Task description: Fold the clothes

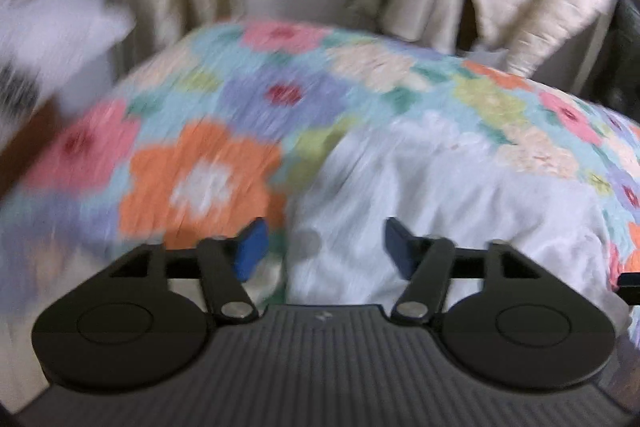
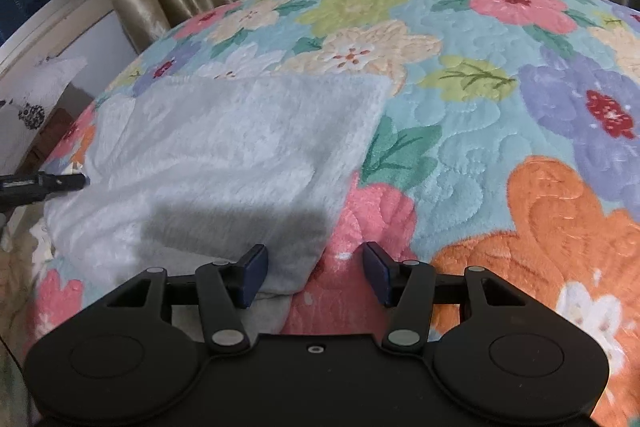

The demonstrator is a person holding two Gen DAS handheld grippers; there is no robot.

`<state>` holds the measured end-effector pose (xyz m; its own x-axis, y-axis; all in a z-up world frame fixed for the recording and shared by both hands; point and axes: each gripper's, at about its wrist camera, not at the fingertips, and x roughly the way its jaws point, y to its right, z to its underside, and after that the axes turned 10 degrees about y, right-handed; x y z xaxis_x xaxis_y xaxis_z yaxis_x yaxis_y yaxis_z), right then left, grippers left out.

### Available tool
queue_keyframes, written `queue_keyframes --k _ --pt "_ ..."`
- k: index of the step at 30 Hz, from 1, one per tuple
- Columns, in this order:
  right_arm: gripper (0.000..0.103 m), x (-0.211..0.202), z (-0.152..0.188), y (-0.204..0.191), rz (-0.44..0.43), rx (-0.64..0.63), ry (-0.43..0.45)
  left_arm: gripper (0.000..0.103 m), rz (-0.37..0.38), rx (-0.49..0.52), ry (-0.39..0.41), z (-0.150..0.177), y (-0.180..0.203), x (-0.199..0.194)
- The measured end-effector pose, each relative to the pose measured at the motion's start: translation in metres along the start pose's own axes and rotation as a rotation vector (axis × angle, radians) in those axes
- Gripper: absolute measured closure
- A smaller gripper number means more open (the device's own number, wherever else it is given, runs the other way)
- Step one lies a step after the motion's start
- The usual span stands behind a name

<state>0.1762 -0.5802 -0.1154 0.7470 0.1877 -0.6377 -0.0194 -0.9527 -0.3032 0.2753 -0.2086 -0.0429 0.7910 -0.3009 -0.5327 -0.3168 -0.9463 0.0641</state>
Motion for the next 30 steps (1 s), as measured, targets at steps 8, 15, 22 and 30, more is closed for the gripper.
queue_keyframes --k 8,15,22,30 --pt "0.043 -0.034 0.033 0.0 -0.192 0.064 0.032 0.053 0.139 0.086 -0.165 0.004 0.017 0.1" --pt "0.076 -0.026 0.043 -0.04 -0.185 -0.24 0.143 0.095 0.046 0.109 -0.059 -0.014 0.011 0.084" --pt "0.099 -0.056 0.066 -0.027 -0.107 -0.188 0.089 0.085 -0.046 0.13 0.009 -0.014 0.017 0.065" --pt "0.088 -0.072 0.074 -0.035 -0.042 -0.325 0.11 0.042 0.127 0.097 0.111 -0.012 0.023 -0.027"
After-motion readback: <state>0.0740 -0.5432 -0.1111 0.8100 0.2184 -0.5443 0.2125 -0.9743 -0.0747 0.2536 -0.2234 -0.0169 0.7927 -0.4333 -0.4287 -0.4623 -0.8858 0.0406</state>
